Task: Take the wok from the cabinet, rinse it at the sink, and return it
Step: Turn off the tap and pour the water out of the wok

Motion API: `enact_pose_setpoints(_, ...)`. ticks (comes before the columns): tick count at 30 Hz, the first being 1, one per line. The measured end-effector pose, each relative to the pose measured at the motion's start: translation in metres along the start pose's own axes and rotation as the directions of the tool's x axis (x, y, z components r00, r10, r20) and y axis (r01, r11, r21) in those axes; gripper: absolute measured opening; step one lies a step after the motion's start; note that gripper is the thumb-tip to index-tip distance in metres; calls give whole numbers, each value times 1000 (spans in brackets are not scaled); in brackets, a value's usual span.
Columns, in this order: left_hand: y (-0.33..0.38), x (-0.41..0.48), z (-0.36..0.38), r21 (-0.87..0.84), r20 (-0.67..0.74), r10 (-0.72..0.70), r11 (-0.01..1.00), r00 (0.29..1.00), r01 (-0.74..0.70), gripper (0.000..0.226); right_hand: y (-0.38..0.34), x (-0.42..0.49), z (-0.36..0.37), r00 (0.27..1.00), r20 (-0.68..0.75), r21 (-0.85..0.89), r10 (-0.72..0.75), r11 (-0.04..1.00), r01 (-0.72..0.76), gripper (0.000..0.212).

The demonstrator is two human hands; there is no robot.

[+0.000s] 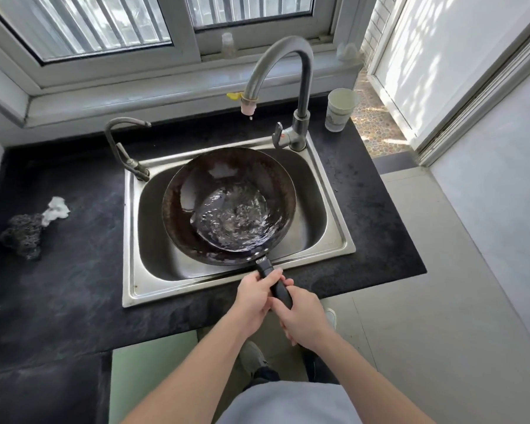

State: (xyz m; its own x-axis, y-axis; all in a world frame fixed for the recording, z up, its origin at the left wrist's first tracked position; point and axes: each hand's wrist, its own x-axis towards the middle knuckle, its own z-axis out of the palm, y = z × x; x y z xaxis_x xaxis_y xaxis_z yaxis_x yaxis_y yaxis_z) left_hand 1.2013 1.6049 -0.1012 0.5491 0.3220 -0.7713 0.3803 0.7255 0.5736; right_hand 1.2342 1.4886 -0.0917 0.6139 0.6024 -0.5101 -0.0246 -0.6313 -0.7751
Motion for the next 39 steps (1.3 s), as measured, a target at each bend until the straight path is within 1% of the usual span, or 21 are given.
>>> enact_pose_setpoints(7, 7, -12, -12, 24, -95, 63, 998, 994, -61, 11, -12, 0, 9, 996, 81, 82, -23, 996, 16, 23)
enact_pose_setpoints(10, 6, -19, -22, 4, -89, 85, 996, 992, -85, 16, -17, -6, 16, 994, 99, 152, -36, 988, 21, 23)
enact_pose_setpoints(13, 9, -24, -36, -120, 17, 94, 989, 995, -91, 20, -23, -11, 19, 994, 97, 223, -51, 974, 29, 29)
enact_pose_setpoints(16, 10, -26, -49, -309, 196, 72, 951, 978, -8, 32, -28, -16, 19, 991, 115, 244, -76, 969, 46, 34)
enact_pose_setpoints(18, 10, -25, -53, -363, 268, 76, 932, 960, 28, 35, -27, -19, 19, 987, 132, 249, -91, 967, 56, 34)
enact_pose_setpoints(19, 10, -25, -55, -353, 278, 76, 935, 958, 29, 34, -26, -21, 19, 986, 138, 245, -96, 968, 60, 33)
enact_pose_setpoints(23, 8, -26, -63, -235, 254, 80, 972, 964, -19, 21, -25, -24, 23, 985, 141, 203, -103, 976, 73, 27)
enact_pose_setpoints(26, 5, -23, -67, -211, 197, 103, 976, 975, -60, 18, -24, -25, 32, 993, 79, 165, -85, 984, 71, 20)
enact_pose_setpoints(28, 1, -20, -67, -187, 149, 112, 979, 983, -83, 20, -21, -25, 37, 997, 34, 96, -70, 993, 66, 16)
enact_pose_setpoints(31, -5, -17, -66, -185, 106, 129, 977, 986, -108, 21, -16, -21, 46, 996, -63, -97, -67, 993, 61, 21)
enact_pose_setpoints(33, -5, -15, -64, -191, 91, 137, 974, 986, -118, 19, -16, -18, 51, 989, -139, -177, -50, 984, 25, 26)
enact_pose_setpoints(35, -4, -13, -62, -192, 91, 140, 974, 986, -121, 15, -19, -18, 54, 980, -194, -210, -52, 978, 10, 26)
enact_pose_setpoints(39, -3, -13, -61, -168, 72, 131, 979, 989, -118, 16, -21, -18, 56, 973, -217, -229, -77, 973, 26, 26)
